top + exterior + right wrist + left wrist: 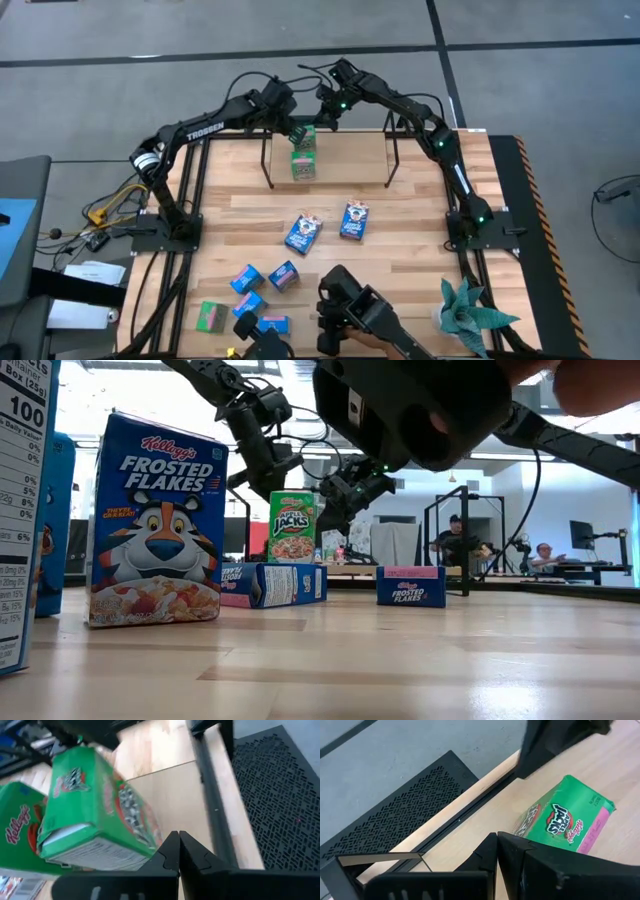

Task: Stack cereal on shelf
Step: Put the right green cereal box on the shelf aligned with the other green cereal box

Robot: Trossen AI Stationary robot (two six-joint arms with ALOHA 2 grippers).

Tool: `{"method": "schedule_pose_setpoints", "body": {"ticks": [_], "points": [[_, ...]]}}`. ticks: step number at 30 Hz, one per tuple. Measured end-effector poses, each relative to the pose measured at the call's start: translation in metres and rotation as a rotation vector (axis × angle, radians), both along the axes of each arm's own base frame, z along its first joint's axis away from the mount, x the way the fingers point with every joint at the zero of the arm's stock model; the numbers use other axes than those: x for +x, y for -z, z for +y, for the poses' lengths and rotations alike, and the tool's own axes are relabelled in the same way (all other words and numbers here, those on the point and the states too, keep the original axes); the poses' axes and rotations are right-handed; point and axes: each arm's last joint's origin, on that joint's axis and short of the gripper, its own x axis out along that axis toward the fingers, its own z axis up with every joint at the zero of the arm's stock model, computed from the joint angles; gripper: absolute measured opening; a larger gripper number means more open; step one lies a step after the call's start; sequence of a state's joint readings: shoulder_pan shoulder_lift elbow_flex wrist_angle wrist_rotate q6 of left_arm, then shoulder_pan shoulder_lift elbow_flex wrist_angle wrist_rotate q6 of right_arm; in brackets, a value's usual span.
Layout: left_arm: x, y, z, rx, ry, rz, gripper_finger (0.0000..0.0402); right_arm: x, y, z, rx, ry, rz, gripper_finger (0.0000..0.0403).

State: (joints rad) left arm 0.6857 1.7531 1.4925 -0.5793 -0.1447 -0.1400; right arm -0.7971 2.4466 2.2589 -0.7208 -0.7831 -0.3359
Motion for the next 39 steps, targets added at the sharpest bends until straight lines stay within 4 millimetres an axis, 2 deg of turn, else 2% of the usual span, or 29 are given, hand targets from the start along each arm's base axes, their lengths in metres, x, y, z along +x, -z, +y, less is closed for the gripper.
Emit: {"method": "schedule_pose_setpoints", "body": {"ticks": [8, 24, 39], "points": [[-0.001, 0.001, 0.000, -0.011, -0.008, 0.005, 0.0000, 0.011, 0.009, 0.021, -0.027, -0.063, 0.081, 0.0017], [-0.001, 0.002, -0.003, -0.089, -0.012, -0.031, 0.0000, 0.008, 0.011, 0.020, -0.032, -0.046, 0.117, 0.0017], [-0.002, 0.003, -0.003, -0.090, -0.037, -0.030, 0.0000, 0.026, 0.011, 0.043, -0.034, -0.105, 0.121, 0.0017]]}}
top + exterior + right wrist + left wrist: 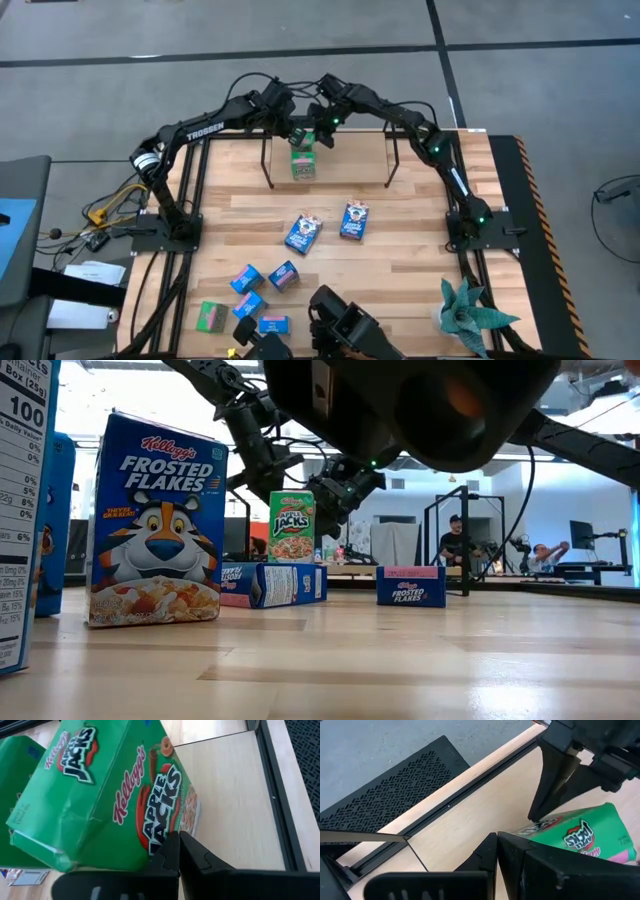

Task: Stack cereal on shelf
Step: Put the right green cereal box on the shelf aligned with the other green cereal box

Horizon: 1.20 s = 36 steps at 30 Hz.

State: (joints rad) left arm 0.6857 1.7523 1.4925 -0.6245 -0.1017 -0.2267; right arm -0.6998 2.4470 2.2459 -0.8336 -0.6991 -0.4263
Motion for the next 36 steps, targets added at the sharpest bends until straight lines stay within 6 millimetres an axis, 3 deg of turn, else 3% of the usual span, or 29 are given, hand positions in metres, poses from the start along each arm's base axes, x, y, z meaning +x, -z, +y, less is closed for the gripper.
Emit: {"method": "schedule_pose_setpoints", "body": {"ticks": [13, 36], "points": [[-0.001, 0.004, -0.006, -0.097, 0.022, -0.002, 0.0000, -0.016, 0.000, -0.019, -0.004, 0.048, -0.003, 0.0017], [-0.001, 0.006, -0.011, -0.180, 0.055, -0.017, 0.0000, -0.011, 0.000, -0.015, -0.005, 0.036, -0.005, 0.0017]]}}
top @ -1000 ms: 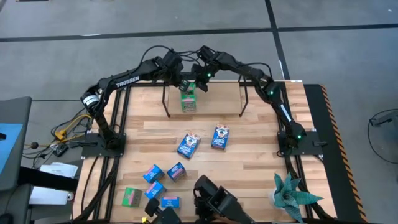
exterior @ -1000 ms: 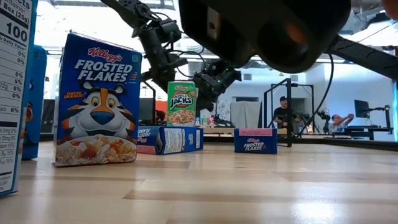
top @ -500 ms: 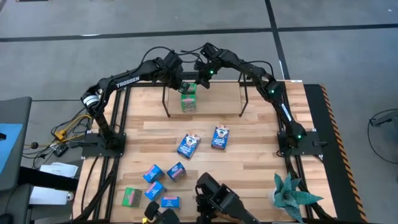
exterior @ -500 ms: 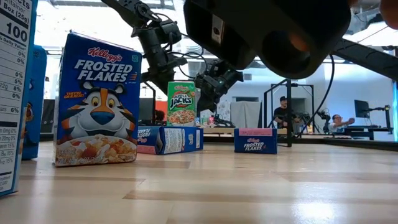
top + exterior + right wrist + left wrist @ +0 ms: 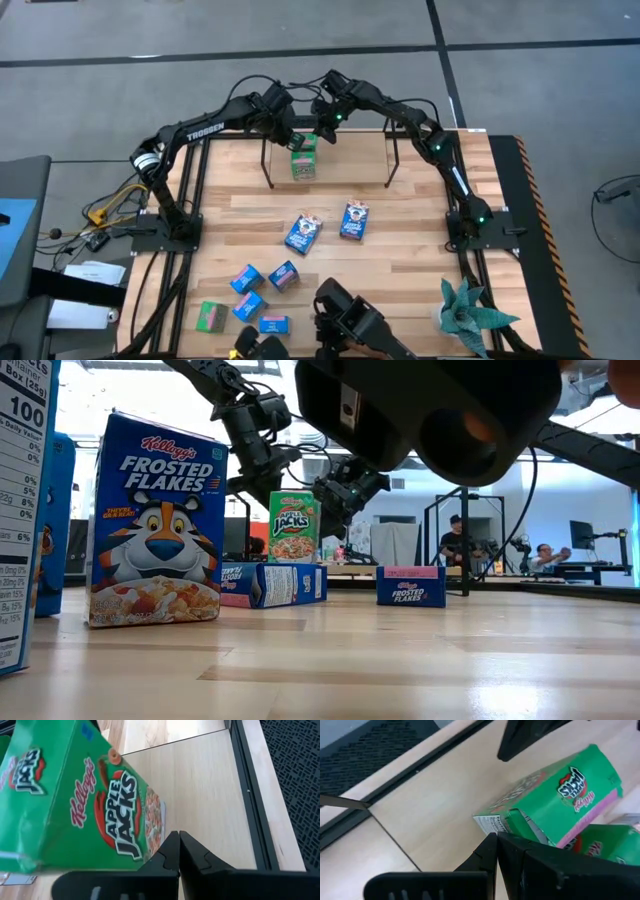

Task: Stack cereal on shelf
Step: Put the right green cereal box on the shelf aligned with the other green cereal box

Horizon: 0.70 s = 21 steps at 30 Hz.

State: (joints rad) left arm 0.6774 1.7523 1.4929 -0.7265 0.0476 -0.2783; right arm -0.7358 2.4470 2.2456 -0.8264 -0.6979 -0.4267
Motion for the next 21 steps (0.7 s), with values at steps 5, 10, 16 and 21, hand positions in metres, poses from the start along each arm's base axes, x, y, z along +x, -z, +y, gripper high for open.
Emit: {"method": "schedule_pose_setpoints", "body": {"ticks": [5, 10, 16, 21], "points": [[0.002, 0.000, -0.003, -0.004, 0.010, -0.001, 0.0000, 0.000, 0.000, 0.000, 0.000, 0.000, 0.000, 0.0017], [-0.003, 0.002, -0.003, 0.005, -0.038, 0.060, 0.0000, 0.002, 0.000, 0.002, -0.017, 0.007, 0.014, 0.0017], [-0.015, -0.017, -0.009, 0.072, -0.080, 0.079, 0.0000, -0.007, -0.006, -0.005, -0.034, 0.078, 0.053, 0.0017], [-0.029, -0.043, -0.018, 0.141, -0.103, 0.029, 0.0000, -0.027, -0.031, -0.005, -0.029, 0.105, 0.088, 0.0016]]}}
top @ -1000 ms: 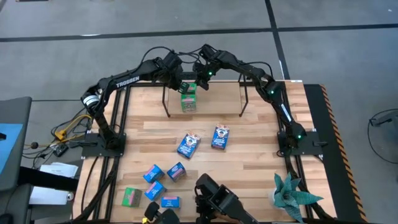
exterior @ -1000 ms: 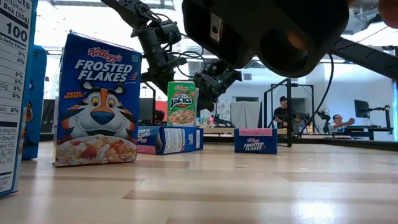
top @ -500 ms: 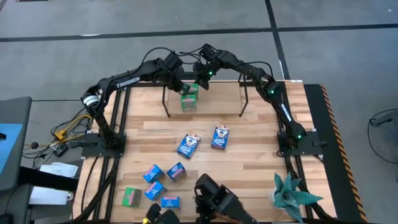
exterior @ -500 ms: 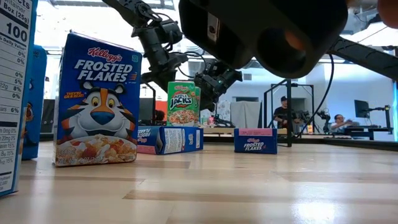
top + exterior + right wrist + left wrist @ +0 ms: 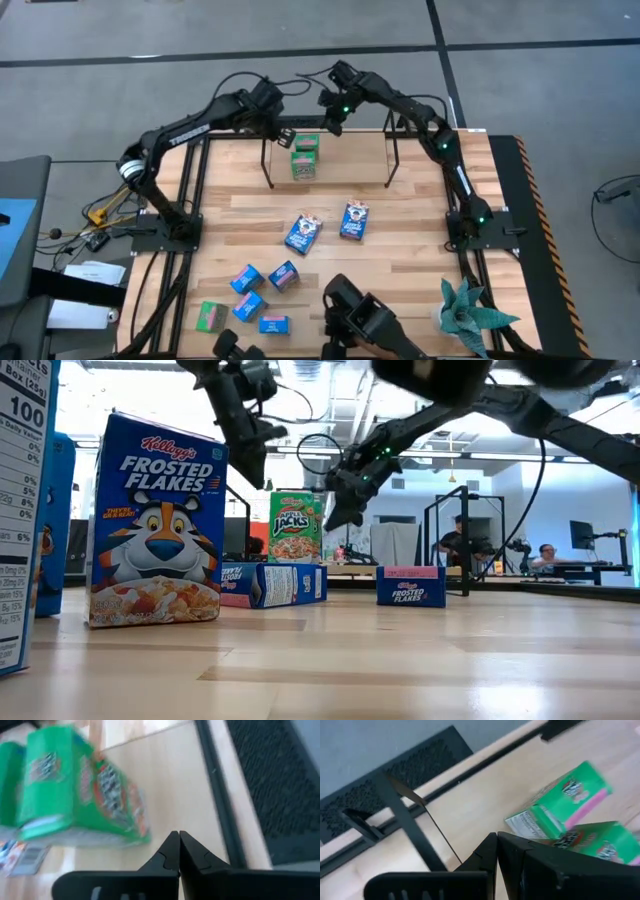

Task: Stack cereal on shelf
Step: Put the right green cereal box on the shelf aligned with the other green cereal box

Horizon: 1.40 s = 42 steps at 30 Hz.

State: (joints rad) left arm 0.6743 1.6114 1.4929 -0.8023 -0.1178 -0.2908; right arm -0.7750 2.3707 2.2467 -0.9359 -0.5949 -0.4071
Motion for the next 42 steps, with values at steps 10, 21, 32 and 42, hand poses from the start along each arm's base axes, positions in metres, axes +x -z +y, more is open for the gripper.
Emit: {"method": "schedule_pose_setpoints", "body": {"ticks": [10, 21, 32, 42], "points": [[-0.019, -0.033, -0.015, 0.072, -0.001, -0.086, 0.0000, 0.000, 0.016, 0.022, 0.119, -0.038, 0.126, 0.0010], [-0.026, -0.043, -0.021, 0.102, 0.014, -0.101, 0.0000, 0.023, 0.035, 0.053, 0.061, -0.113, 0.191, 0.0012], [-0.026, -0.043, -0.021, 0.106, 0.023, -0.096, 0.0000, 0.038, 0.033, 0.063, -0.015, -0.136, 0.149, 0.0012], [-0.026, -0.042, -0.022, 0.097, 0.038, -0.093, 0.0000, 0.039, 0.034, 0.066, -0.007, -0.147, 0.166, 0.0012]]}}
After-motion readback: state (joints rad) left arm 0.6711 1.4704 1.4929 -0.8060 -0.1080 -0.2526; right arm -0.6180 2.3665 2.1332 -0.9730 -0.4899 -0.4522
